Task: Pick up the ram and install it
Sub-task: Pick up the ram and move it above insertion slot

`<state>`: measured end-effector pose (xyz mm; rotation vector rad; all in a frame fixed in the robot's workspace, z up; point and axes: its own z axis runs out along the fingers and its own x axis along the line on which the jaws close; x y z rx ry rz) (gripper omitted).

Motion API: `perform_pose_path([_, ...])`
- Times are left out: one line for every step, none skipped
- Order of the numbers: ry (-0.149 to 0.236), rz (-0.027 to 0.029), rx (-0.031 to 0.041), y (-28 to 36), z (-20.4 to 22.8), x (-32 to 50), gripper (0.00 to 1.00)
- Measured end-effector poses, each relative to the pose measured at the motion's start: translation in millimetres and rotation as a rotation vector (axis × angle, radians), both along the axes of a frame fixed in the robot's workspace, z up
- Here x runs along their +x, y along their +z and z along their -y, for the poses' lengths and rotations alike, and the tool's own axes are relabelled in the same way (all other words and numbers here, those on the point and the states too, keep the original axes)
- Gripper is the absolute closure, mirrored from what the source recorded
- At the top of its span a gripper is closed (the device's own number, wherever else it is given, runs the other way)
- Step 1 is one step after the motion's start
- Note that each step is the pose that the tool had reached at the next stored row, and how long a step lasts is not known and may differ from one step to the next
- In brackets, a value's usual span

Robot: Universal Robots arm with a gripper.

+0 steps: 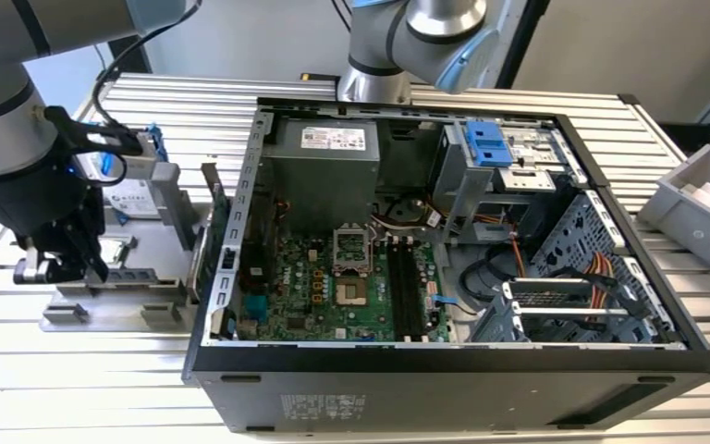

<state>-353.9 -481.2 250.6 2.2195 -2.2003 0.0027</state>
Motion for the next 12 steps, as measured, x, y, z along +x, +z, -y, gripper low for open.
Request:
perform_pose_path([0.0, -0.0001, -0.0002, 0.3, 0.0, 0.0, 1.0])
perform_pose_path([0.0, -0.0002, -0.0002, 0.6, 0.0, 0.0, 1.0])
perform_pose_path([0.0, -0.0002, -0.0003, 0.9, 0.0, 0.0, 1.0])
perform_pose_path([0.0, -0.0002, -0.0002, 1.1, 0.0, 0.0, 1.0])
perform_pose_path([0.0, -0.0001, -0.0001, 1.3, 0.0, 0.0, 1.0])
perform_pose_path([0.0, -0.0003, -0.0003, 1.8, 0.0, 0.0, 1.0])
perform_pose_path([0.0, -0.0004, -0.0004, 2.6, 0.0, -0.1, 1.0])
perform_pose_path([0.0, -0.0004, -0.0003, 3.5, 0.0, 0.0, 1.0])
perform_pose_path([0.0, -0.0002, -0.0002, 4.6, 0.0, 0.0, 1.0])
perform_pose_path([0.0, -0.0002, -0.0002, 6.1, 0.0, 0.0, 1.0])
perform_pose_path([0.0, -0.0002, -0.0003, 7.4, 0.0, 0.0, 1.0])
perform_pose_path([0.0, -0.0002, -0.0002, 8.8, 0.0, 0.0, 1.0])
